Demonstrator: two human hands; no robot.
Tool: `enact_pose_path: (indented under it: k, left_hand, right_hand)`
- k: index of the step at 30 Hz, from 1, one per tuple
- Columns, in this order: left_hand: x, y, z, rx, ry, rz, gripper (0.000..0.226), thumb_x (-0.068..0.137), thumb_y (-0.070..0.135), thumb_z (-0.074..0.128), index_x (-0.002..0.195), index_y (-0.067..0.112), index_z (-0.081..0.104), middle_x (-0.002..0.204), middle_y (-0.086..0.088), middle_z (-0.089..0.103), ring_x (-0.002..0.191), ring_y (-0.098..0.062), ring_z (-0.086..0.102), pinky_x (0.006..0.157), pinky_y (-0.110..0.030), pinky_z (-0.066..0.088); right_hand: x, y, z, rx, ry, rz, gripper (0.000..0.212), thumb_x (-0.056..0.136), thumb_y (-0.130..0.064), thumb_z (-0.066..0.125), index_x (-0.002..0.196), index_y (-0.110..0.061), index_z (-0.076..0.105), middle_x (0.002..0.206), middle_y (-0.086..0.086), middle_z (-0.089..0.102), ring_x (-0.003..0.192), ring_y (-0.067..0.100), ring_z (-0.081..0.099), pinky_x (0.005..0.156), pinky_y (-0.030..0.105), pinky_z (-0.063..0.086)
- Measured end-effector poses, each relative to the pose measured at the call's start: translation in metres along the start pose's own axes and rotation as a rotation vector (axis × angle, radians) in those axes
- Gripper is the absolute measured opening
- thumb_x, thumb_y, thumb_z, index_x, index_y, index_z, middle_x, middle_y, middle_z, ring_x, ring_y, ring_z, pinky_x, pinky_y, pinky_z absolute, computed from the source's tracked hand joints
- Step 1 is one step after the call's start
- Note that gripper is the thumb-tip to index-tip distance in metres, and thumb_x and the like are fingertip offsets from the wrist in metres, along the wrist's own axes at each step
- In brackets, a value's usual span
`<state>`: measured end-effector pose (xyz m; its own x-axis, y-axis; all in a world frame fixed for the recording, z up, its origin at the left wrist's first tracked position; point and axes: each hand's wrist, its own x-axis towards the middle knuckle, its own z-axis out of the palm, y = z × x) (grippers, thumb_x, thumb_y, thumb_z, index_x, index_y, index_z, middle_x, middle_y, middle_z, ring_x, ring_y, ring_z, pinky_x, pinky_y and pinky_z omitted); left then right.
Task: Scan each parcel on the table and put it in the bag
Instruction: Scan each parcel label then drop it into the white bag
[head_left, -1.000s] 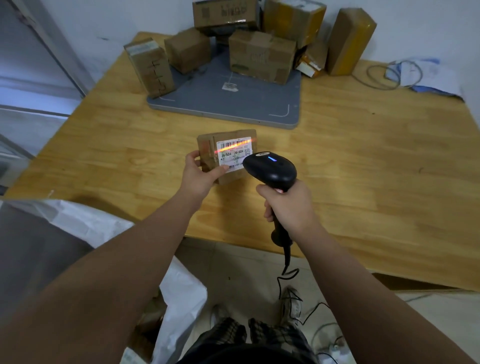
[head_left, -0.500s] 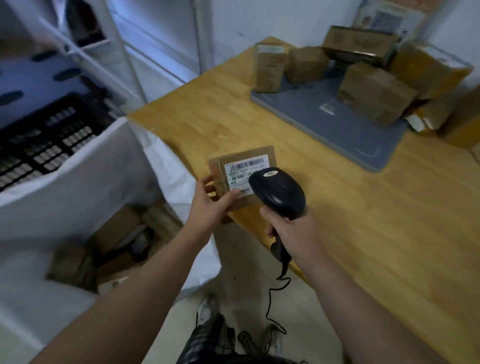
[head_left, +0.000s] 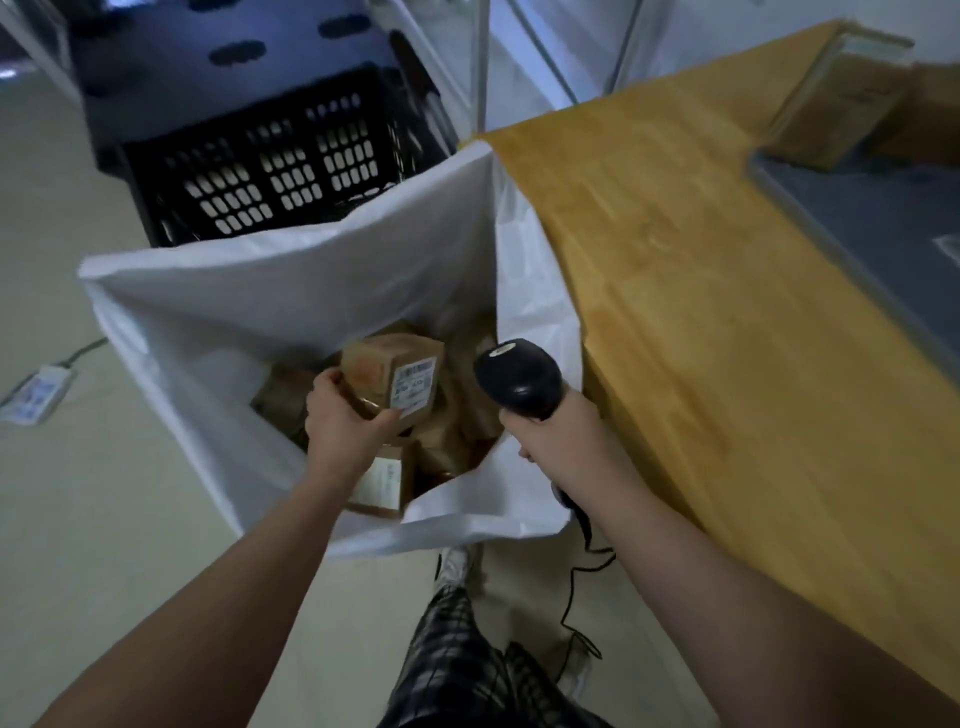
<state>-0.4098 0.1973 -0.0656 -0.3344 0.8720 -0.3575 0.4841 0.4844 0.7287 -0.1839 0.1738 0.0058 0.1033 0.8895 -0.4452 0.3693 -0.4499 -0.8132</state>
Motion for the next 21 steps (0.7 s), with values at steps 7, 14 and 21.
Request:
enact_pose_path:
  k: [7, 14, 21]
  left_hand:
    - [0.101, -0.019, 0.009, 0.125, -0.163, -0.205, 0.065, 0.088, 0.038, 0.064, 0.14, 0.013, 0.035, 0.125, -0.01, 0.057, 0.104, -0.028, 0.06, 0.088, -0.041, 0.052]
    - [0.124, -0.057, 0.019, 0.643, -0.121, 0.209, 0.072, 0.072, 0.031, 0.075, 0.128, 0.006, 0.038, 0.126, -0.016, 0.044, 0.114, -0.038, 0.046, 0.098, -0.049, 0.036]
    - [0.119, -0.061, 0.034, 1.14, -0.336, 0.55, 0.055, 0.084, 0.026, 0.061, 0.132, 0.019, 0.035, 0.139, -0.01, 0.034, 0.13, -0.033, 0.03, 0.107, -0.051, 0.024]
  right_hand:
    - [0.073, 0.005, 0.054, -0.06, 0.01, 0.023, 0.018, 0.08, -0.022, 0.074, 0.079, -0.028, 0.057, 0.071, -0.003, 0.061, 0.079, 0.02, 0.065, 0.069, 0.031, 0.054]
    - [0.111, 0.024, 0.085, -0.083, -0.021, 0.109, 0.017, 0.079, -0.022, 0.074, 0.083, -0.027, 0.058, 0.077, -0.003, 0.063, 0.087, 0.022, 0.066, 0.078, 0.035, 0.055]
    - [0.122, 0.027, 0.101, -0.163, -0.022, 0.12, 0.022, 0.08, -0.024, 0.073, 0.095, -0.025, 0.057, 0.083, 0.0, 0.066, 0.085, 0.021, 0.065, 0.078, 0.038, 0.057]
